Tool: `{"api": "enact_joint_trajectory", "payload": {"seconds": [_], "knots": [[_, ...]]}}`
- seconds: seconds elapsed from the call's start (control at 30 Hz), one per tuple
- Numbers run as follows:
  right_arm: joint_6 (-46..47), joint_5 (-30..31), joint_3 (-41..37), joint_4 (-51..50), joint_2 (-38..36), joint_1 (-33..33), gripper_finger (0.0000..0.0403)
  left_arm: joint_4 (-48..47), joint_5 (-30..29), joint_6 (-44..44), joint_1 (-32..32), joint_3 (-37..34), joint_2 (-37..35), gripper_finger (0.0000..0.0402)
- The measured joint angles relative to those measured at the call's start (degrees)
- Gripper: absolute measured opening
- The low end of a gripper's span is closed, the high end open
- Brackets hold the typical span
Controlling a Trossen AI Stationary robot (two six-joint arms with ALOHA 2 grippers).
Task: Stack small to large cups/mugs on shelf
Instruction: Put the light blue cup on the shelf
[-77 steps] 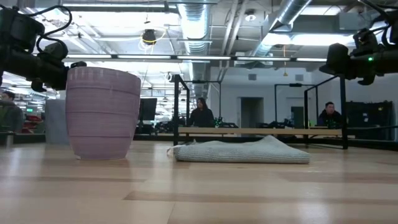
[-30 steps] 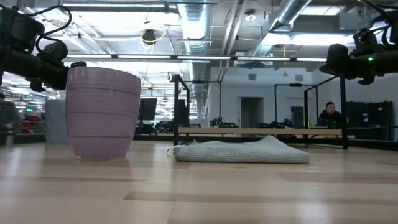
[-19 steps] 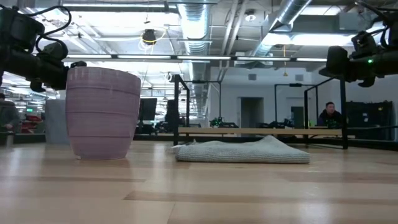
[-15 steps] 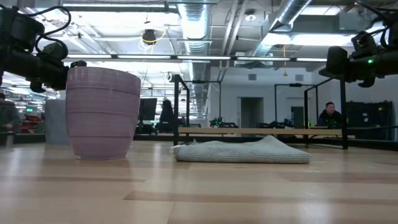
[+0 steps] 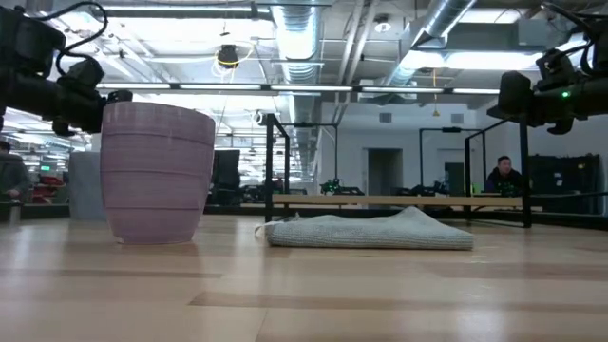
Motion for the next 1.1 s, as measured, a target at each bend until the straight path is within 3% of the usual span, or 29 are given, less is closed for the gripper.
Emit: {"api": "enact_joint_trajectory", "payload": {"seconds": [0.3, 0.57, 0.77, 0.93, 1.1], "knots": [[0.02, 0.0, 0.0, -0.01, 0.0, -0.02, 0.0055, -0.57, 11.18, 0.41, 0.0, 3.84, 0.06, 0.0], [0.02, 0.0, 0.0, 0.0, 0.0, -0.01, 0.0055, -1.44, 28.76, 0.8, -0.02, 5.82, 0.04, 0.0], [0.07, 0.0, -0.01, 0.0, 0.0, -0.01, 0.0055, -0.65, 32.68, -4.1, 0.0, 5.84, 0.04, 0.0], [0.02, 0.0, -0.01, 0.01, 0.0, -0.01, 0.0055, 4.58, 39.34, -8.45, -0.02, 5.94, 0.12, 0.0], [-0.17, 0.0, -0.02, 0.02, 0.0, -0.02, 0.0055, 5.3, 41.11, -11.12, -0.01, 9.75, 2.54, 0.0]]}}
